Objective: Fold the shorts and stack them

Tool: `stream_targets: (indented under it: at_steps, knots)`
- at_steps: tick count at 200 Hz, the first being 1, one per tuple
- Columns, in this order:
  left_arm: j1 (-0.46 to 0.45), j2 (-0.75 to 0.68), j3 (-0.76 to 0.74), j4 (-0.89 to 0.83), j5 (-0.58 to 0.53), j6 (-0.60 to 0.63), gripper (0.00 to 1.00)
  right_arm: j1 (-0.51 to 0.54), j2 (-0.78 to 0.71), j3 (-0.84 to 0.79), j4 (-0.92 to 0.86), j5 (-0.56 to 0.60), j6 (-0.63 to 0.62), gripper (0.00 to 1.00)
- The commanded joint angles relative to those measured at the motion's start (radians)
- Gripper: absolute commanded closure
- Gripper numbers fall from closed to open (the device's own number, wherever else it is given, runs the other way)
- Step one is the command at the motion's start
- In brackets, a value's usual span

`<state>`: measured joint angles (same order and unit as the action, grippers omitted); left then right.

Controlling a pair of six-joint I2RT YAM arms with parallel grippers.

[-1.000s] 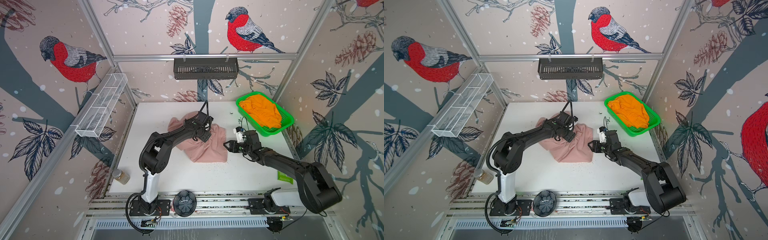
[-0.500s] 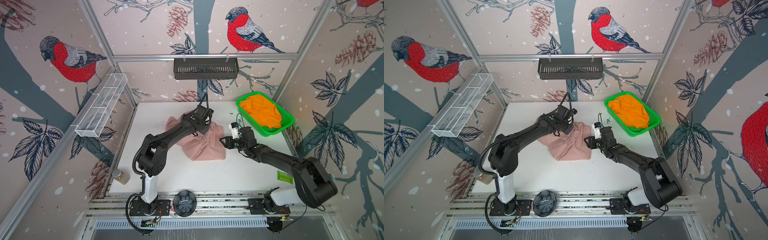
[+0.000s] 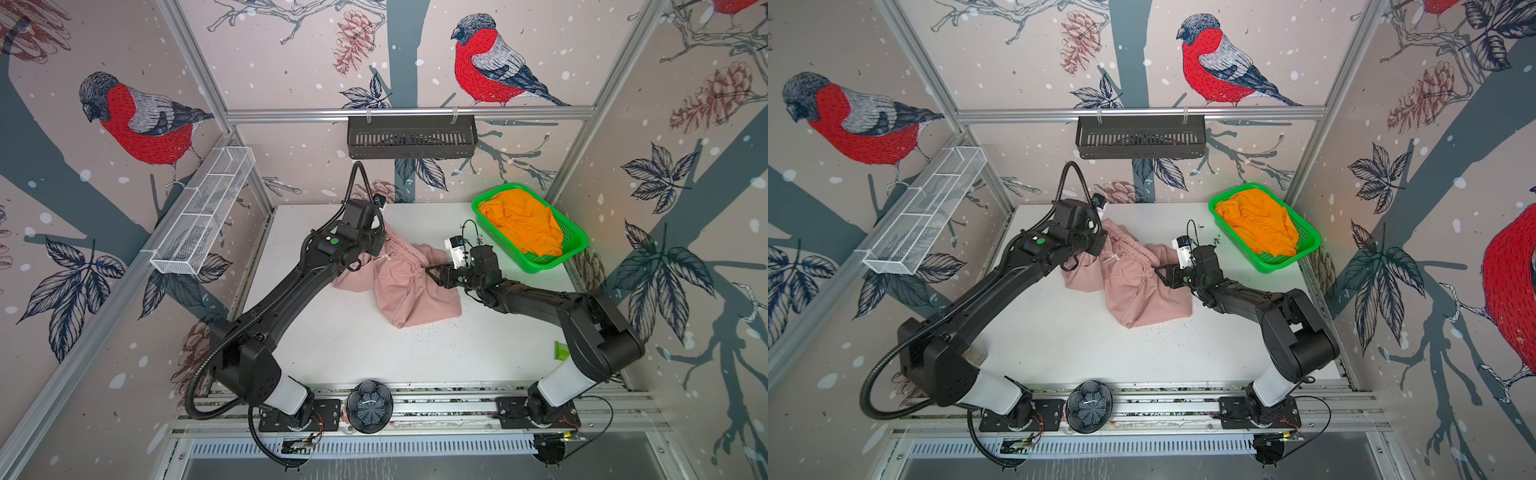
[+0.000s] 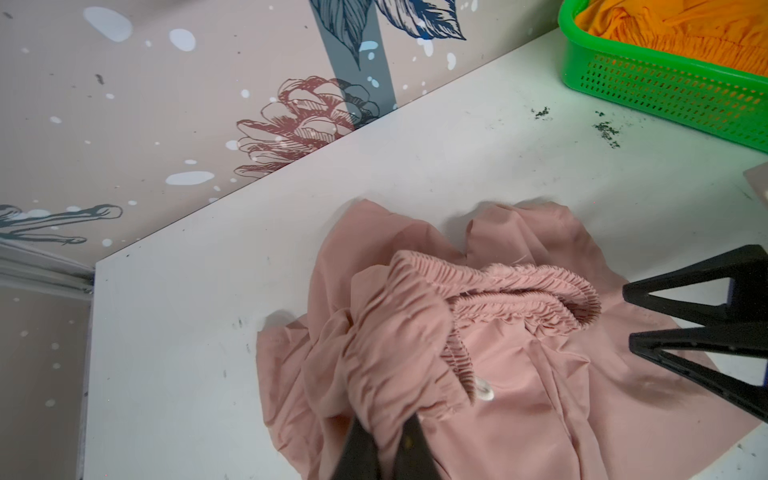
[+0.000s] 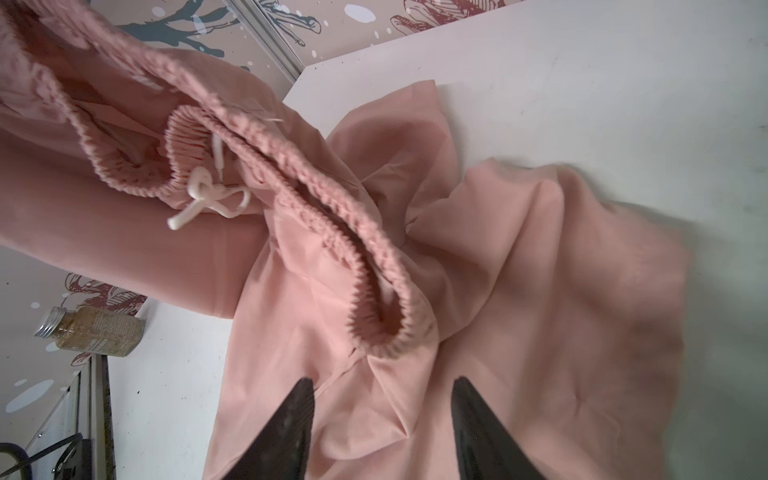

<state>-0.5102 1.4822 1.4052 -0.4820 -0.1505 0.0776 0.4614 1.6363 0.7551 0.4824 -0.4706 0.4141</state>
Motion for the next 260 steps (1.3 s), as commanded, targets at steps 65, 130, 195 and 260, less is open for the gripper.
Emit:
stream_targets:
  at_steps: [65, 130, 195, 260]
  knots:
    - [0.029, -0.076, -0.084, 0.122, 0.077, 0.004, 1.0, 0.067, 0.247, 0.146, 0.178, -0.046, -0.102, 0.46]
    - [0.04, -0.11, -0.101, 0.123, 0.081, -0.002, 1.0, 0.104, 0.406, 0.316, 0.142, -0.059, -0.158, 0.62]
    - [0.075, -0.146, -0.101, 0.123, 0.088, -0.021, 1.0, 0.069, 0.322, 0.369, 0.004, 0.058, -0.17, 0.99]
    - [0.158, -0.152, 0.044, 0.081, 0.253, -0.014, 1.0, -0.007, -0.016, 0.525, -0.371, 0.209, -0.356, 1.0]
